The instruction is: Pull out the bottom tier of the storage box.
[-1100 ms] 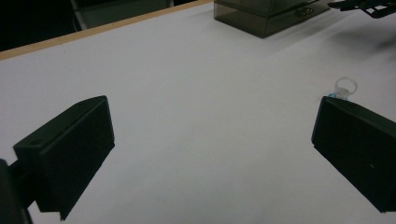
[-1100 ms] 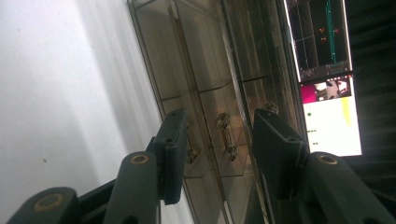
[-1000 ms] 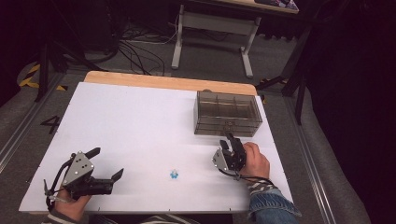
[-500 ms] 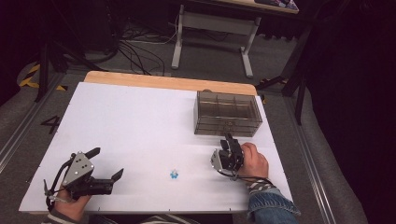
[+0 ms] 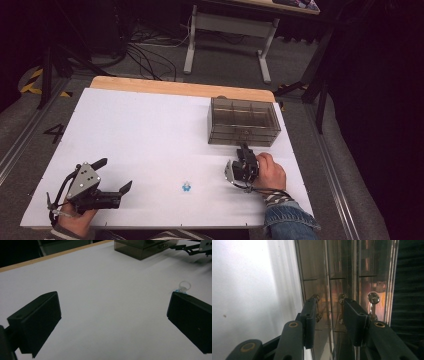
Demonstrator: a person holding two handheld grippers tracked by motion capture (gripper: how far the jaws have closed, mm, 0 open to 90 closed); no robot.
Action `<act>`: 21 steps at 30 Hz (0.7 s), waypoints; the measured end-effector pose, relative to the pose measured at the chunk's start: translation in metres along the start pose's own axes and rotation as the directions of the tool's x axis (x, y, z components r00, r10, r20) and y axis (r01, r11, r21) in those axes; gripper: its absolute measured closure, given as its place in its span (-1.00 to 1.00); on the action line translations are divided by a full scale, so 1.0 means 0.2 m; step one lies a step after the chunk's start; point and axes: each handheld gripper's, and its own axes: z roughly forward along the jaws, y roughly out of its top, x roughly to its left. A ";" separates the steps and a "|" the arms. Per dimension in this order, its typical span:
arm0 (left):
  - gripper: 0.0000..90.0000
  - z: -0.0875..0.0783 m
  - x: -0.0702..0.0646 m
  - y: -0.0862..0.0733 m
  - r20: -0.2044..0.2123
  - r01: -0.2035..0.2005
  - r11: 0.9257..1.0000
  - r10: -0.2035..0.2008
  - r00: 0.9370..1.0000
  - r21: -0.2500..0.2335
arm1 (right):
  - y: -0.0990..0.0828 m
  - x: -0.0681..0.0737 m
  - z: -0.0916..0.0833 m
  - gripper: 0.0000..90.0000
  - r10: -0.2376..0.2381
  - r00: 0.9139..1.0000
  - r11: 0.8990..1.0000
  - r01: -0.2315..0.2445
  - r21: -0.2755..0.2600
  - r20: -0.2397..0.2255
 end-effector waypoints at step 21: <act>-1.00 0.00 0.00 0.00 0.004 0.000 1.000 0.000 1.000 0.002 | 0.00 0.04 0.07 0.49 -0.045 0.999 0.999 0.045 0.003 0.005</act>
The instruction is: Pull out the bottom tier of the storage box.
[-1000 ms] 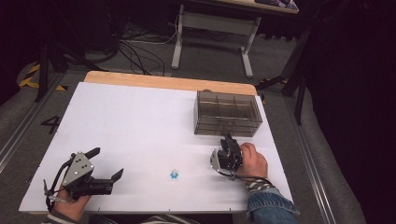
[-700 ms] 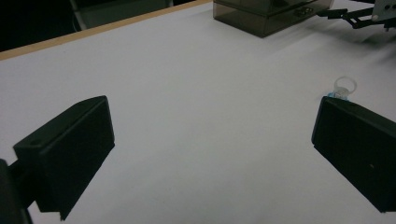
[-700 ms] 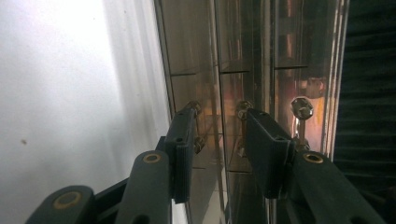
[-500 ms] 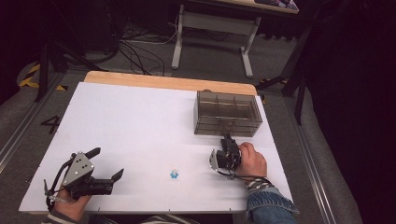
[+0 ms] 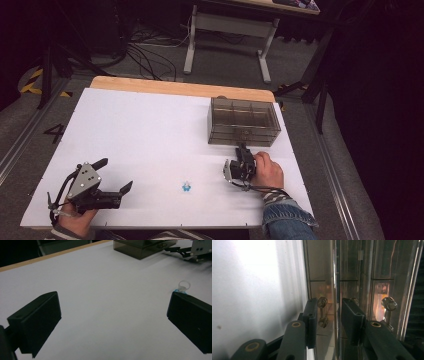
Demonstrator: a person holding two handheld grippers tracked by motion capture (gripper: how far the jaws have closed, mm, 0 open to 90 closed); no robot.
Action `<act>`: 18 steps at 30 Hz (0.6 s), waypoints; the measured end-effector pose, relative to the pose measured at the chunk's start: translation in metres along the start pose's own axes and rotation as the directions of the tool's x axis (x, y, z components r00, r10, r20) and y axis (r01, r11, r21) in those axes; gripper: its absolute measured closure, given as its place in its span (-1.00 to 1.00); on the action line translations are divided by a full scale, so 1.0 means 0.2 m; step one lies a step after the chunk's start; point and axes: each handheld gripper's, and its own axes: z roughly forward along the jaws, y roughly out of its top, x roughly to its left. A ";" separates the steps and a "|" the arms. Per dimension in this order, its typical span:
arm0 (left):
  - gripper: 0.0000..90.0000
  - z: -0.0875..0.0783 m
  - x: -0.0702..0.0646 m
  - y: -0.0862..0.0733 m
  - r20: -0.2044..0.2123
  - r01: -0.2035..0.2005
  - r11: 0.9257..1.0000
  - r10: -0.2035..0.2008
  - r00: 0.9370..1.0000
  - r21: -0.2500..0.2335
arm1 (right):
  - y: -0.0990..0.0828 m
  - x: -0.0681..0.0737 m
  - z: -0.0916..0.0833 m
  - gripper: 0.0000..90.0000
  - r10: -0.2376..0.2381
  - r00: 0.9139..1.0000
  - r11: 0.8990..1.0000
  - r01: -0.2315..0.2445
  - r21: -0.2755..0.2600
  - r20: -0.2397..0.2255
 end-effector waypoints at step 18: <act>-1.00 0.00 0.00 0.00 0.002 -0.002 1.000 0.002 1.000 0.003 | 0.01 0.05 0.07 0.64 -0.028 0.999 1.000 0.028 0.012 0.024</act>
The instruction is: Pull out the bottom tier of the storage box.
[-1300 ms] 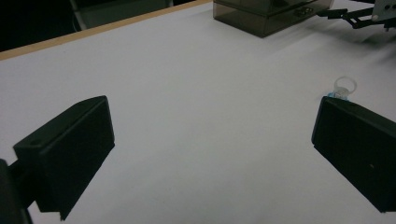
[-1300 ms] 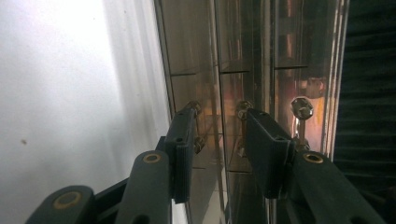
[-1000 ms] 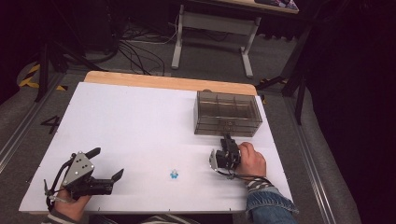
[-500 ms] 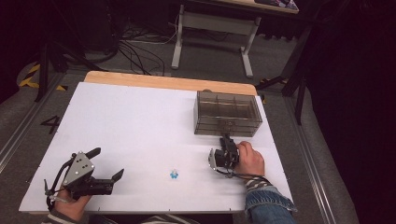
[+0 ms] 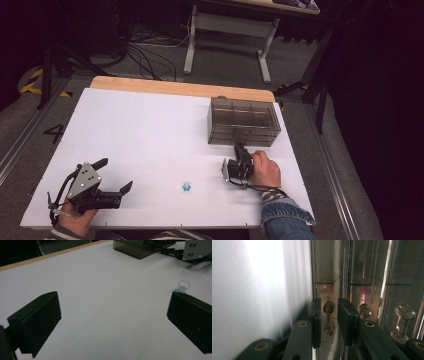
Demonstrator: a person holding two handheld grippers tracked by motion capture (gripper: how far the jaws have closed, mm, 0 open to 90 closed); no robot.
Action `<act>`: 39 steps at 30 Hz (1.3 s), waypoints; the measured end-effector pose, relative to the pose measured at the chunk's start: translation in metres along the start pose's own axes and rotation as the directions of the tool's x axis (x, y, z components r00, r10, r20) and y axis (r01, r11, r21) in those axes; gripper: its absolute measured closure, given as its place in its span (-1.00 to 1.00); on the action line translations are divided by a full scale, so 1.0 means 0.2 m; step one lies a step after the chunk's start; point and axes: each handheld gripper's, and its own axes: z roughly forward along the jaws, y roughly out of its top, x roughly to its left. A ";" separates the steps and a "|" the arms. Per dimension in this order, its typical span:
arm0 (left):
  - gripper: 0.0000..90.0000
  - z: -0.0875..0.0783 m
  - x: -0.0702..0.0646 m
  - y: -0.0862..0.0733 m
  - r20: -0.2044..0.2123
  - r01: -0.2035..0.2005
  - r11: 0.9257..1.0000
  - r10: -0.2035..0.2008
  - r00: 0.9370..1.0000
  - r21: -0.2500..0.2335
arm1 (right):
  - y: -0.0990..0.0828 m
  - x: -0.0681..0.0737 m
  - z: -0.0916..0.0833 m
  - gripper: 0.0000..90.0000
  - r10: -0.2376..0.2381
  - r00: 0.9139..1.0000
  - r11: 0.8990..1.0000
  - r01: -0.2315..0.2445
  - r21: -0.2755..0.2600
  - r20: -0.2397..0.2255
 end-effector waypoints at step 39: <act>-1.00 0.02 0.00 0.01 0.005 -0.006 1.000 0.005 1.000 0.005 | 0.00 -0.01 -0.04 0.76 0.014 1.000 1.000 -0.014 0.021 -0.017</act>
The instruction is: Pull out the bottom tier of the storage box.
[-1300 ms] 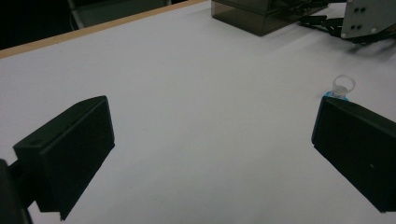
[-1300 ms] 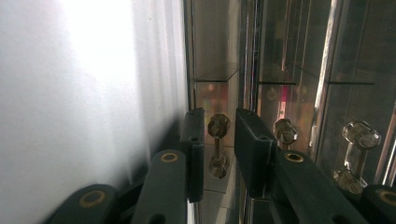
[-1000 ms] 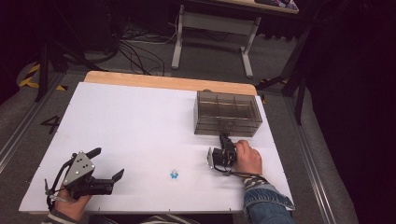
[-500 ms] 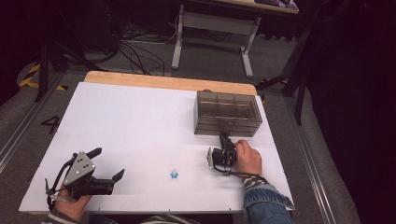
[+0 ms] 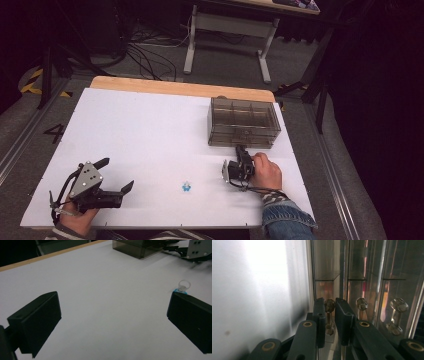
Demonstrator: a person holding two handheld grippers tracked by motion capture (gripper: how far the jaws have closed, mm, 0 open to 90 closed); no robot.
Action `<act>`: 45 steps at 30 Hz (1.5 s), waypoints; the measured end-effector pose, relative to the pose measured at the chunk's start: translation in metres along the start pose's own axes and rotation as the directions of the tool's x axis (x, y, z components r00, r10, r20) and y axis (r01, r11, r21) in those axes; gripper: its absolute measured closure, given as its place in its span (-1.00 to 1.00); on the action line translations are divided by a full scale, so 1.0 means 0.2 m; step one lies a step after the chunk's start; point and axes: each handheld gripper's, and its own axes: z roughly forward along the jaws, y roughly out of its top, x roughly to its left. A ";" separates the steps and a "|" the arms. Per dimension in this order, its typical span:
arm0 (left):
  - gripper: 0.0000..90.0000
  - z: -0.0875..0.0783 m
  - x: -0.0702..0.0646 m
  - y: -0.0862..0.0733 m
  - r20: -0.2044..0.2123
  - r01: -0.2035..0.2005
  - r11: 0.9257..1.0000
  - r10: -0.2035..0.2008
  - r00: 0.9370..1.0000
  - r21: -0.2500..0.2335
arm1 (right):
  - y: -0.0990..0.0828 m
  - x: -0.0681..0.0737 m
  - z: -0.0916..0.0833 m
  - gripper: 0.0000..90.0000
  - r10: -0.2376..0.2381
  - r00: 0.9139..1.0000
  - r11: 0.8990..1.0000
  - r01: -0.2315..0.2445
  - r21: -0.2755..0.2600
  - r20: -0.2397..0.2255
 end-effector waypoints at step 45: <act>-1.00 0.01 0.00 0.00 0.008 0.001 1.000 -0.001 1.000 0.000 | -0.05 -0.13 -0.22 0.35 0.262 0.943 0.948 -0.292 -0.130 -0.204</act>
